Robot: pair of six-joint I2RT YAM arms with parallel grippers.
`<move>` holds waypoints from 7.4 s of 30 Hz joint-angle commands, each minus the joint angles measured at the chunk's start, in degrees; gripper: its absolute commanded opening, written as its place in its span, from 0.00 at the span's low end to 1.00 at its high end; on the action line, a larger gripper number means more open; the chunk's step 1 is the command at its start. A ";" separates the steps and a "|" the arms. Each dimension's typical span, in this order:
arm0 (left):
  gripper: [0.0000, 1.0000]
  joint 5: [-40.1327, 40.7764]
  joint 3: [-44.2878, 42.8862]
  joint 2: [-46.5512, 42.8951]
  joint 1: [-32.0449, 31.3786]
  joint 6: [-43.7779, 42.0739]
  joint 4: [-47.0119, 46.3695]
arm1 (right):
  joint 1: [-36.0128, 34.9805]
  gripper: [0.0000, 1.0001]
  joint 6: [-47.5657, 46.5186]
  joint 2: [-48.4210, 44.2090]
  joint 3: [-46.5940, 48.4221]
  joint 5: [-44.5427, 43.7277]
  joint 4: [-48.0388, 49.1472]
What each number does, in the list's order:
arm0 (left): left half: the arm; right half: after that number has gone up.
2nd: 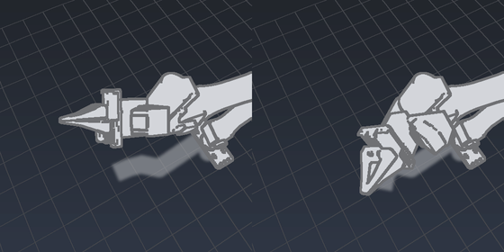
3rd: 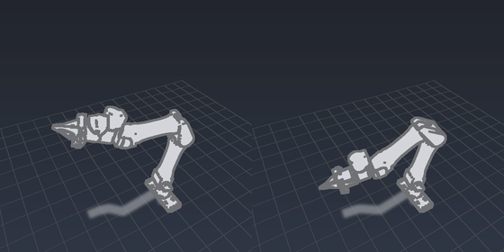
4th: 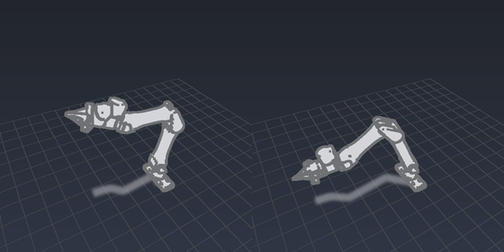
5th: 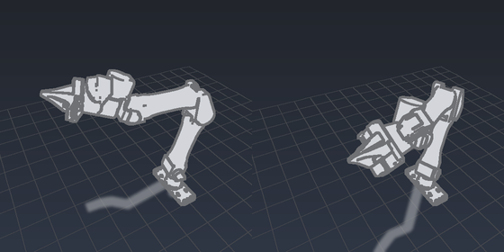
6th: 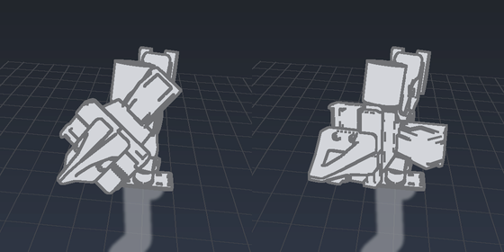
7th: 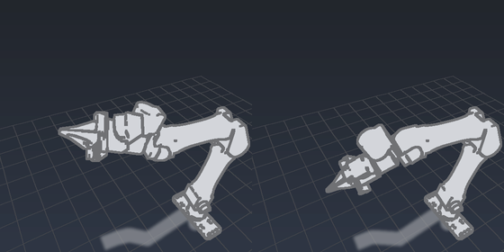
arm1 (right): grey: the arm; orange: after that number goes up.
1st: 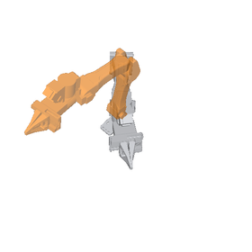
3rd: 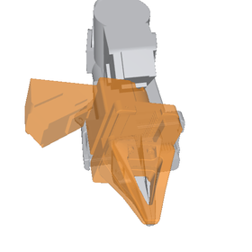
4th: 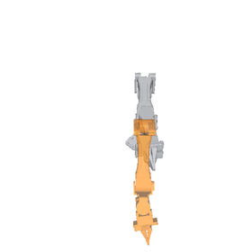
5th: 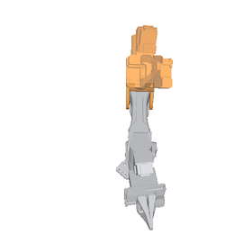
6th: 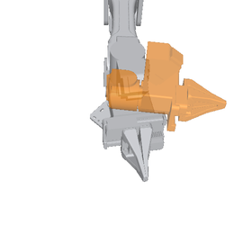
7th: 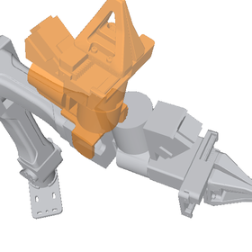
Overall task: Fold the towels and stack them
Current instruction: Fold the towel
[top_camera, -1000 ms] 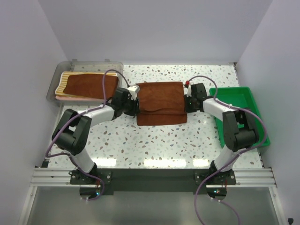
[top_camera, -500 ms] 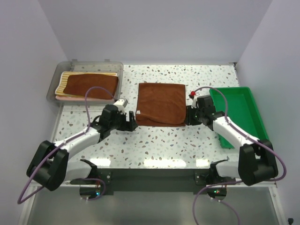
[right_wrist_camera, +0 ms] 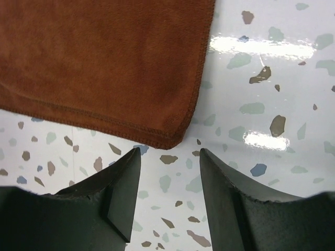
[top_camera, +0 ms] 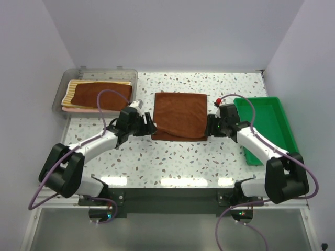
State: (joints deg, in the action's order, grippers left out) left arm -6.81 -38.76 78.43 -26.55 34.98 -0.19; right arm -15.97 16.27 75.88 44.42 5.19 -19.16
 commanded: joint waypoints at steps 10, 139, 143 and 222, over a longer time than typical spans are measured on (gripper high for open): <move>0.56 1.27 -10.72 12.70 -0.17 5.45 2.38 | 0.06 0.52 20.46 4.72 2.16 -3.61 2.72; 0.00 -5.67 -14.24 13.93 -2.02 1.14 15.92 | 1.03 0.00 22.58 5.06 -4.26 -6.68 3.42; 0.00 -6.20 -13.53 15.69 -2.81 1.49 15.57 | 1.03 0.00 23.01 7.53 -4.52 -6.69 4.48; 0.59 4.16 -12.91 5.60 -8.26 1.67 29.54 | 2.17 0.46 12.39 -3.35 0.74 -9.85 -12.30</move>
State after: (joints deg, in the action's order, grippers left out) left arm -7.31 -49.58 88.88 -34.89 35.83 26.92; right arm -14.17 31.33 77.41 40.07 -2.57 -28.27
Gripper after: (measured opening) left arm 0.555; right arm 0.438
